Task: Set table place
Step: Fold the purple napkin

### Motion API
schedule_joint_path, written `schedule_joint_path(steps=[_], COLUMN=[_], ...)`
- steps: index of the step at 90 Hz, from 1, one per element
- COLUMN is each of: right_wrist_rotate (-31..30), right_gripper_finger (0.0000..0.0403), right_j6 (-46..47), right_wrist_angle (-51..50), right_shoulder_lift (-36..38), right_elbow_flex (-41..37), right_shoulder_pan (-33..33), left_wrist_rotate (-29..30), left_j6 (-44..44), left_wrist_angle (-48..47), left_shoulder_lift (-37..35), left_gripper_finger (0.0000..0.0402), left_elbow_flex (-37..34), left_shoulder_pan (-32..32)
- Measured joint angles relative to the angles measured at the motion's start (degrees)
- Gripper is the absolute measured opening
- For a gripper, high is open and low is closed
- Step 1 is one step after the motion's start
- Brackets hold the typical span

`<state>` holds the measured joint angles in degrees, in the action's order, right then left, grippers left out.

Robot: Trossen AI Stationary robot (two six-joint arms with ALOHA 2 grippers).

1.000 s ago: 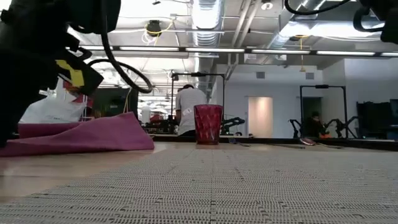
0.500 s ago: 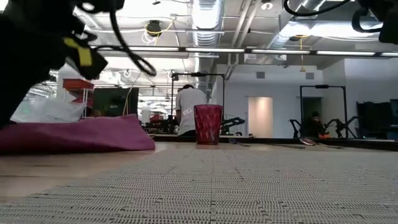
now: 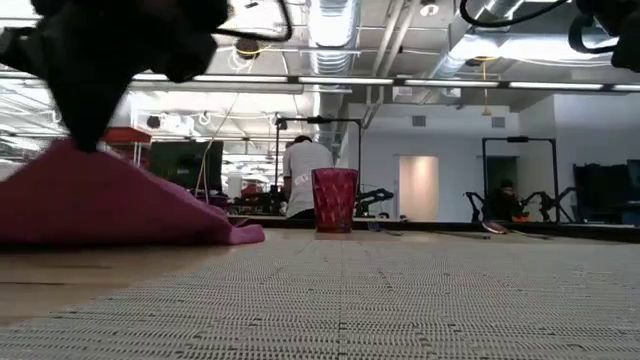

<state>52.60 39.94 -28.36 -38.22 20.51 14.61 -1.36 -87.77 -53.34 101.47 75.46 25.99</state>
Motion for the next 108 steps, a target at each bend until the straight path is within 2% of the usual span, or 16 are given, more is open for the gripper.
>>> schedule_joint_path(steps=[20, 29, 40, 55, 66, 80, 89, 108], right_wrist_rotate=[0.0, 0.0, 0.02, 0.0, 0.0, -0.04, -0.08, -0.11], right_gripper_finger=[0.0171, 0.0171, 0.0171, 0.0171, 0.0171, 0.0171, 0.0171, 0.0171], right_j6=[-0.11, -0.82, -1.47, -4.19, -4.28, -4.39, -3.83, -0.96], right_wrist_angle=[0.03, 0.12, 0.67, 1.07, 1.02, 1.7, 3.7, 10.95], right_shoulder_lift=[0.0, 0.0, 0.0, -0.01, 0.0, -0.02, -0.01, 0.0], right_elbow_flex=[0.0, 0.0, 0.0, 0.0, 0.0, 0.0, 0.0, 0.02], right_shoulder_pan=[0.0, 0.0, 0.0, -0.04, -0.09, -0.11, -0.13, -0.13], left_wrist_rotate=[-1.87, -2.06, 1.98, 5.4, 9.15, 9.2, 9.03, 7.99], left_j6=[-0.56, -1.0, 0.7, 11.35, 15.67, 19.82, 23.32, 29.61], left_wrist_angle=[21.21, 27.95, 25.85, 15.76, 10.47, 7.55, 9.04, 13.47], left_shoulder_lift=[8.1, 11.01, 11.94, 11.85, 11.61, 12.14, 12.18, 12.25], left_gripper_finger=[0.0, 0.0, 0.0, 0.0, 0.0, 0.0, 0.0005, 0.0063], left_elbow_flex=[-0.03, 0.07, 4.31, 14.98, 20.53, 20.8, 19.93, 18.74], left_shoulder_pan=[-1.4, -2.63, -4.06, -5.63, -6.23, -7.81, -9.12, -11.85])
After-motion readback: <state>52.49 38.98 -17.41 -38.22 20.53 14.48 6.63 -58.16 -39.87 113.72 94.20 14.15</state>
